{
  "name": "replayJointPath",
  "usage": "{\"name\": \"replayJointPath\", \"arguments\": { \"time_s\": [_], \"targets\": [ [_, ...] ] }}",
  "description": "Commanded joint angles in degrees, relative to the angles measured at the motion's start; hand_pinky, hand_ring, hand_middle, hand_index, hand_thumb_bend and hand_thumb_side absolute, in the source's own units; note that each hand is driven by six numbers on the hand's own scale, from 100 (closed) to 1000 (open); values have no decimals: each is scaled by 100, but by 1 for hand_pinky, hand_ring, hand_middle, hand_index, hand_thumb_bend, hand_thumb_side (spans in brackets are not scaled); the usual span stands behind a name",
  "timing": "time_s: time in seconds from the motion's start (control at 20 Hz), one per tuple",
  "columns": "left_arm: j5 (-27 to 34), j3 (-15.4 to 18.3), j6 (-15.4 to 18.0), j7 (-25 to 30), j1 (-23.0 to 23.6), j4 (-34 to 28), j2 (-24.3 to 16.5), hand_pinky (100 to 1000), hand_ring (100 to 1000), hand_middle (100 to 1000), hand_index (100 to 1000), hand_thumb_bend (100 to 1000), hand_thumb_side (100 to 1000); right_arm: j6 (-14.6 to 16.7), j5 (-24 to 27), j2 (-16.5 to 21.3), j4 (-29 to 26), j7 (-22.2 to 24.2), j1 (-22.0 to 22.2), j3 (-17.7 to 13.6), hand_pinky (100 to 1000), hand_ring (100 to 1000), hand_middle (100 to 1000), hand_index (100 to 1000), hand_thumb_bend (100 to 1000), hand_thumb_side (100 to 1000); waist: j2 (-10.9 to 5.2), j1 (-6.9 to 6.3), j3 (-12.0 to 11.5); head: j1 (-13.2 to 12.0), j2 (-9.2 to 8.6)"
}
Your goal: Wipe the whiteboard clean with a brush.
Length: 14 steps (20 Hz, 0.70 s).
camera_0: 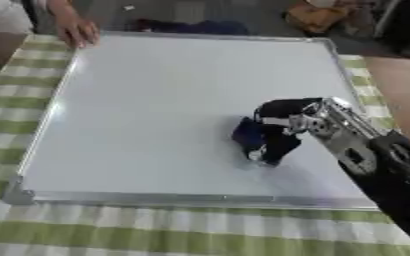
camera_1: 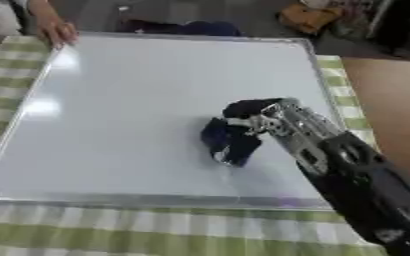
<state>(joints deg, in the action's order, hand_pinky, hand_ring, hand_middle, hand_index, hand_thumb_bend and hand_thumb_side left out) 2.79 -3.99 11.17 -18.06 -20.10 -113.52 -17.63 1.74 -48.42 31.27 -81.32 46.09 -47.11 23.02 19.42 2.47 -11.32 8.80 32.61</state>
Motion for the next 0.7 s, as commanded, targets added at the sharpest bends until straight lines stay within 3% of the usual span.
{"name": "replayJointPath", "arguments": {
  "time_s": [0.05,0.7],
  "targets": [
    [15,13,-4,16,-31,-107,-59,635,797,781,684,169,1000,45,-72,-47,-87,1,-173,10,537,640,387,624,100,629,-139,-20,-13,45,1],
    [26,3,-6,28,-41,-107,-54,635,797,781,683,169,1000,442,-159,-261,-148,65,-451,277,554,660,406,636,100,605,-128,1,-85,117,-11]
  ]
}}
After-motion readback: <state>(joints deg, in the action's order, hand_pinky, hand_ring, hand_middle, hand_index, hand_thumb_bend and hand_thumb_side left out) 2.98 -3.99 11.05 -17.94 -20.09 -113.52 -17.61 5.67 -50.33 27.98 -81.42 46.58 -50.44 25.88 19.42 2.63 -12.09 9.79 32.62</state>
